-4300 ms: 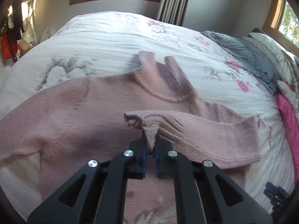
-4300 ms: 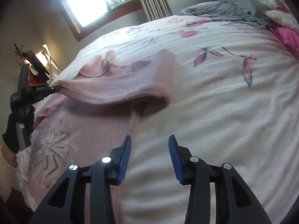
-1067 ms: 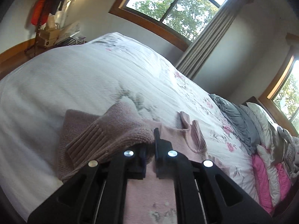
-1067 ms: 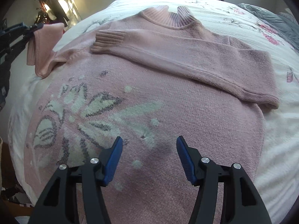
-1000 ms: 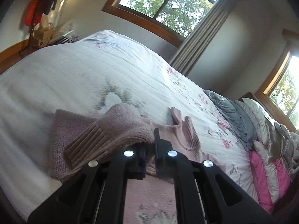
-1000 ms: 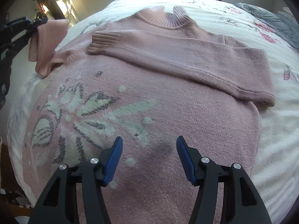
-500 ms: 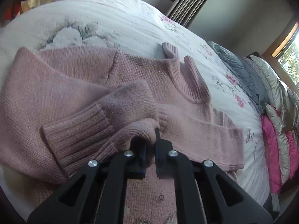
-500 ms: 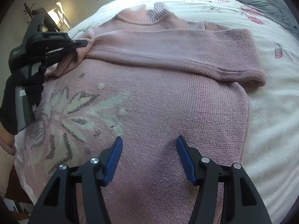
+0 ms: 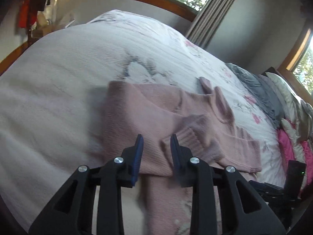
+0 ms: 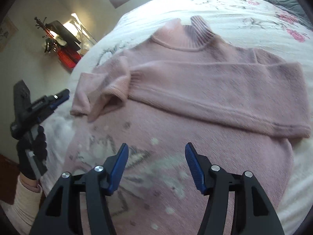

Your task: Fold small clothes

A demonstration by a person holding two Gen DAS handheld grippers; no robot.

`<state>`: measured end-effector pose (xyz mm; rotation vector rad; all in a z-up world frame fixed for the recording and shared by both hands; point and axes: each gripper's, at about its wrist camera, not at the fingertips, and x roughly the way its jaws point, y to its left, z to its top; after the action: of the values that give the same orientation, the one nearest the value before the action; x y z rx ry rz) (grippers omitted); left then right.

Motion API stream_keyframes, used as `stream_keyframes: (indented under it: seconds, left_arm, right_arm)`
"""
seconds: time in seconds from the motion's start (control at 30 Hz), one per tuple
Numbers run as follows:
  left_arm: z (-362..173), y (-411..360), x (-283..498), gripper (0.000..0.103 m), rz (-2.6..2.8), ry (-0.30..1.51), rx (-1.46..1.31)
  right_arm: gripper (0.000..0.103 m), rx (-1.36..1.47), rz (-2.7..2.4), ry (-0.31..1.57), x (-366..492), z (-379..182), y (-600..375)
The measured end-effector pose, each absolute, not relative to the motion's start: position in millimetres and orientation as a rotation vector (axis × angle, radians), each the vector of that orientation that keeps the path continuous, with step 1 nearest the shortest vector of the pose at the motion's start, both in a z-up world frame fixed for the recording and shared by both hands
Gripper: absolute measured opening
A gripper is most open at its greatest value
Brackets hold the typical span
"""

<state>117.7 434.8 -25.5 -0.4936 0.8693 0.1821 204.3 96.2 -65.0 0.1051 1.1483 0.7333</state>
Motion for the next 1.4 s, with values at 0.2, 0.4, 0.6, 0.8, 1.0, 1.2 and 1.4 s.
stream_keyframes:
  seconds: [0.2, 0.4, 0.6, 0.8, 1.0, 1.2, 1.4]
  left_arm:
    - [-71.2, 452.5, 142.1, 0.025, 0.263, 1.034, -0.415]
    - [-68.4, 465.6, 134.2, 0.025, 0.231, 1.009, -0.496]
    - [-49.3, 465.5, 113.5, 0.027, 0.255, 0.967, -0.452]
    - [-26.4, 454.3, 112.7, 0.027, 0.226, 0.893, -0.444]
    - [-14.3, 411.3, 136.1, 0.03, 0.154, 0.857, -0.387]
    - [-40.8, 377.3, 167.7, 0.03, 0.142, 0.93, -0.338]
    - [-80.0, 369.3, 188.2, 0.029, 0.222, 1.014, -0.256]
  right_arm:
    - [0.061, 0.152, 0.808, 1.186, 242.2, -48.2, 164.0]
    - [0.06, 0.173, 0.808, 1.276, 267.2, -72.6, 211.3]
    - [0.018, 0.124, 0.815, 1.281, 265.9, -85.6, 233.4]
    - [0.014, 0.144, 0.891, 1.119, 248.3, -30.6, 203.3]
    - [0.014, 0.171, 0.836, 0.987, 251.4, 14.6, 132.2]
    - [0.014, 0.191, 0.657, 1.022, 272.9, -16.9, 74.3]
    - [0.016, 0.178, 0.534, 1.158, 293.3, -84.2, 61.2]
